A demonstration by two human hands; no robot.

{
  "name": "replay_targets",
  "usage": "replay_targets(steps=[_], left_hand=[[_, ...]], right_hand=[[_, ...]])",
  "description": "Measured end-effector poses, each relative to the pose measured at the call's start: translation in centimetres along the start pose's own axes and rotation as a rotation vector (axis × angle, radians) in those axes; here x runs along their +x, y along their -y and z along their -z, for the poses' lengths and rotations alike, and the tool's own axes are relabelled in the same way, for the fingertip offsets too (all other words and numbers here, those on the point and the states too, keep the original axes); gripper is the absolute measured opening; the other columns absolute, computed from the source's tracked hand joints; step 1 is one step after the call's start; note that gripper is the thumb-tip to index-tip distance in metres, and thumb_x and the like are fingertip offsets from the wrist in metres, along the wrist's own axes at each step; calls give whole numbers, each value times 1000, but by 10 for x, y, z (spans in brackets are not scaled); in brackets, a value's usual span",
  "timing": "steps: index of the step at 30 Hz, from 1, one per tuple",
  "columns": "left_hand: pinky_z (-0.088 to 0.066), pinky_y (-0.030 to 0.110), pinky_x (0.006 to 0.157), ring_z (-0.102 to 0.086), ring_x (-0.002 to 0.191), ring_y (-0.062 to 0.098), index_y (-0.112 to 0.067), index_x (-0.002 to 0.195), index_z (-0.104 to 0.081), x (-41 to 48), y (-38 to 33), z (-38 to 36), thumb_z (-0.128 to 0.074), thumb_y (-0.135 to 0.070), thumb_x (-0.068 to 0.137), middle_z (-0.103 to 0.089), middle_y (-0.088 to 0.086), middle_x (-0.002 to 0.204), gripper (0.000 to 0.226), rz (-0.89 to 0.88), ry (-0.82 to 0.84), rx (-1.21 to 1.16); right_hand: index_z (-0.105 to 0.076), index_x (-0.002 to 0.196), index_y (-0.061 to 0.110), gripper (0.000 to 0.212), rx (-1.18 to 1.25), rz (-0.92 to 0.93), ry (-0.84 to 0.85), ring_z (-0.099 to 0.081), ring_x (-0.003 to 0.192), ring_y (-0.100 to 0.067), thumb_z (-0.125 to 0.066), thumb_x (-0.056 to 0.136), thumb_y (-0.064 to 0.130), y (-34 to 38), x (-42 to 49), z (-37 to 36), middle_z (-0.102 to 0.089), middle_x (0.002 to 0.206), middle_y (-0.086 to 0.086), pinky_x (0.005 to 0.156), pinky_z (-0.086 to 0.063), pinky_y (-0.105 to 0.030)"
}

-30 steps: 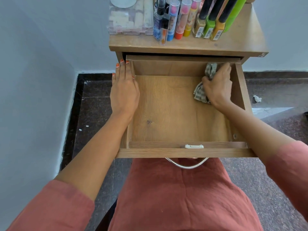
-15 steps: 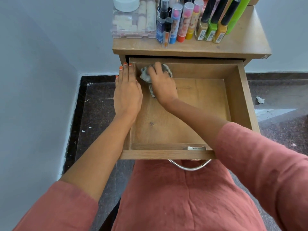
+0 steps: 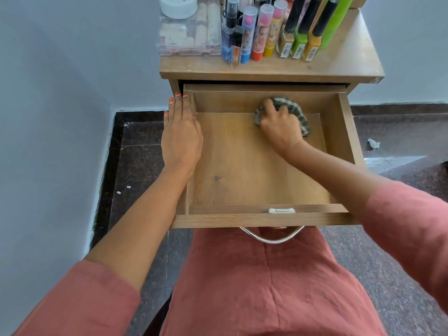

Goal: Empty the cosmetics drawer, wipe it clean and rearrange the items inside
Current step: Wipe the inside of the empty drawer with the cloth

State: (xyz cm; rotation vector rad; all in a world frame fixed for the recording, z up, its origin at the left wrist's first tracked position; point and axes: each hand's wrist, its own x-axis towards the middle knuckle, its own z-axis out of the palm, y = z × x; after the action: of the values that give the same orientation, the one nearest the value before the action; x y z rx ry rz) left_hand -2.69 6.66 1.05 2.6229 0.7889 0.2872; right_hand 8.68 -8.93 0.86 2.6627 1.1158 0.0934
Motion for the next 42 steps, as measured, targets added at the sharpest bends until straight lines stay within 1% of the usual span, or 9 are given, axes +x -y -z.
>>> replay_targets(steps=[5,9,22,25,27,29,32,38,42], left_hand=[[-6,32,119,-5,145,19,-7,146,-13,0,-1,0,-20,-14,100,-11,9,156,47,6,2,-8],[-7,32,119,-6,145,20,-7,146,-13,1,-2,-1,-20,-12,100,-11,10,156,47,5,-2,-18],[-10,34,120,-5,145,19,-6,146,-13,2,-2,-1,-20,-10,99,-11,10,156,48,11,3,-57],[-11,34,120,-5,145,19,-7,146,-14,1,-3,-1,-21,-10,99,-11,9,156,48,13,-1,-59],[-13,35,119,-6,145,19,-8,146,-15,1,-3,-1,-22,-11,99,-12,9,156,48,16,-9,-56],[-13,35,119,-6,145,20,-8,146,-15,2,-2,-1,-23,-11,99,-13,9,156,48,13,-8,-51],[-14,36,119,-7,145,20,-8,146,-16,3,-1,-1,-24,-11,99,-14,9,156,48,9,-14,-45],[-15,37,119,-8,145,21,-8,146,-16,3,-2,-1,-25,-12,99,-15,10,155,48,2,-13,-32],[-11,34,119,-9,145,21,-8,146,-17,3,-1,-1,-25,-11,99,-16,10,155,48,-1,-28,-20]], right_hand=[[-56,103,-16,26,27,-159,-22,-56,88,-47,-36,87,-13,-40,-15,-10,-44,121,-34,57,-48,-42],[-50,114,-14,33,69,-196,48,-52,100,-46,-25,93,-10,-39,-10,-7,-37,129,-30,70,-46,-49],[-48,116,-13,31,40,-42,23,-55,97,-40,-30,92,-10,1,9,-6,-40,129,-27,70,-50,-43],[-70,77,-1,24,-50,3,-29,-63,59,-22,-48,74,-8,27,23,2,-66,93,-12,40,-46,-28],[-70,55,10,37,-38,42,-63,-55,40,-12,-37,65,-3,40,37,4,-67,71,-1,28,-34,-20],[-72,62,9,43,-55,56,-87,-59,46,-14,-31,67,-5,54,36,10,-68,79,-2,31,-37,-22],[-63,101,-7,37,-88,123,-158,-63,83,-29,-29,85,-11,74,42,7,-54,119,-18,56,-50,-33],[-73,69,14,26,92,153,-165,-58,43,-11,-48,74,11,90,49,13,-71,83,0,29,-33,-20],[-72,66,19,20,52,182,-181,-59,44,-10,-54,73,14,81,43,15,-70,85,1,30,-33,-19]])
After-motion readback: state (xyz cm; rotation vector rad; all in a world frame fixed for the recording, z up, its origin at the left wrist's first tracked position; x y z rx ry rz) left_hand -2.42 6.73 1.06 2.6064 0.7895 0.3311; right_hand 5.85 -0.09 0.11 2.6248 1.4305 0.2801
